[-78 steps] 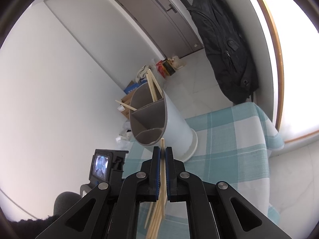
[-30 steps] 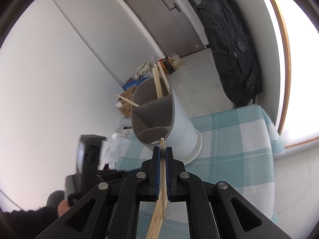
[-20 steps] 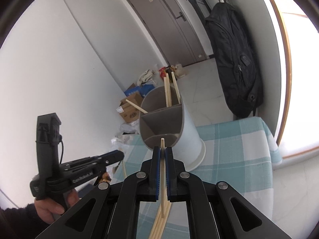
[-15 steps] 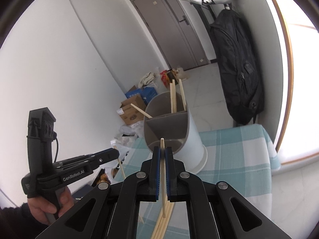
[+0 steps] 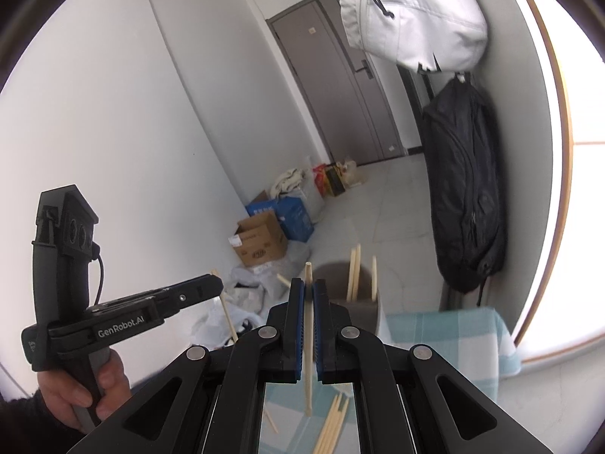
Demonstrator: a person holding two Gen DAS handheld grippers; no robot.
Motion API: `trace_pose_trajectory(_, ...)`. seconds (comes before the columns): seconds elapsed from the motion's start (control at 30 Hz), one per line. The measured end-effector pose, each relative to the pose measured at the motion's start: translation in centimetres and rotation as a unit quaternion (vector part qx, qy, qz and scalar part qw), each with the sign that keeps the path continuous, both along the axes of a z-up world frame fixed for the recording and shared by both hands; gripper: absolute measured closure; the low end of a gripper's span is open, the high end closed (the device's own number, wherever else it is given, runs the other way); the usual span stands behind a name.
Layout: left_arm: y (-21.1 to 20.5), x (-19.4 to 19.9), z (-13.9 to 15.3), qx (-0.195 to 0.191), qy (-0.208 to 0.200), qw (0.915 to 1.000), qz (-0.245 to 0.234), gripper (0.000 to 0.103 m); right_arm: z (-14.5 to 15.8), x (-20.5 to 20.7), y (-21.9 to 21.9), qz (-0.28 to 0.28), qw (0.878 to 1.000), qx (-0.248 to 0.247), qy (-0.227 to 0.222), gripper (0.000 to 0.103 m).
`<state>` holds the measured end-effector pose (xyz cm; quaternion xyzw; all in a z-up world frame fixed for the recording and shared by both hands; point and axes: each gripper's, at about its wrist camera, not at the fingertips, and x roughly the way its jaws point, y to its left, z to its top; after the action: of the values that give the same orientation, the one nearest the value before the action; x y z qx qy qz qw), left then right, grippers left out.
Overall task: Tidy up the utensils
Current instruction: 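Lift the chopstick in the left gripper and lower it into the caddy, then open the left gripper over the caddy while the right gripper releases its chopsticks into it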
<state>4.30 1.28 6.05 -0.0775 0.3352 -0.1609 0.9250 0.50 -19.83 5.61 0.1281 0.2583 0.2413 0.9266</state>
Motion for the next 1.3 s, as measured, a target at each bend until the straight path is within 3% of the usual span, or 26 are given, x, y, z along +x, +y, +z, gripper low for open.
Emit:
trace_pose_trajectory(0.33,-0.3,4.0,4.0,-0.020,-0.039,0.9990,0.010,0.101,4.3,5.0,-0.6,-0.033,0.999,0.002,-0.032,0.099)
trace_pose_trajectory(0.57,-0.4,6.9,5.0,-0.017,-0.062,0.9976,0.026,0.101,5.0,8.3,-0.4,-0.049,0.998,-0.017,-0.044,0.099)
trace_pose_trajectory(0.83,-0.2,9.8,2.3,-0.011,-0.063,0.9967,0.049,0.101,3.6,10.4,0.4,-0.048,0.997,-0.047,-0.041,0.099)
trace_pose_trajectory(1.07,-0.4,10.0,-0.8,-0.002,-0.058,0.9966,0.059,0.101,1.2,11.5,1.1,-0.039,0.997,-0.057,-0.020,0.099)
trace_pose_trajectory(1.3,0.0,10.4,-2.5,-0.019,-0.010,0.9990,0.039,0.101,-1.4,11.7,2.1,-0.017,0.998,-0.054,0.015,0.099)
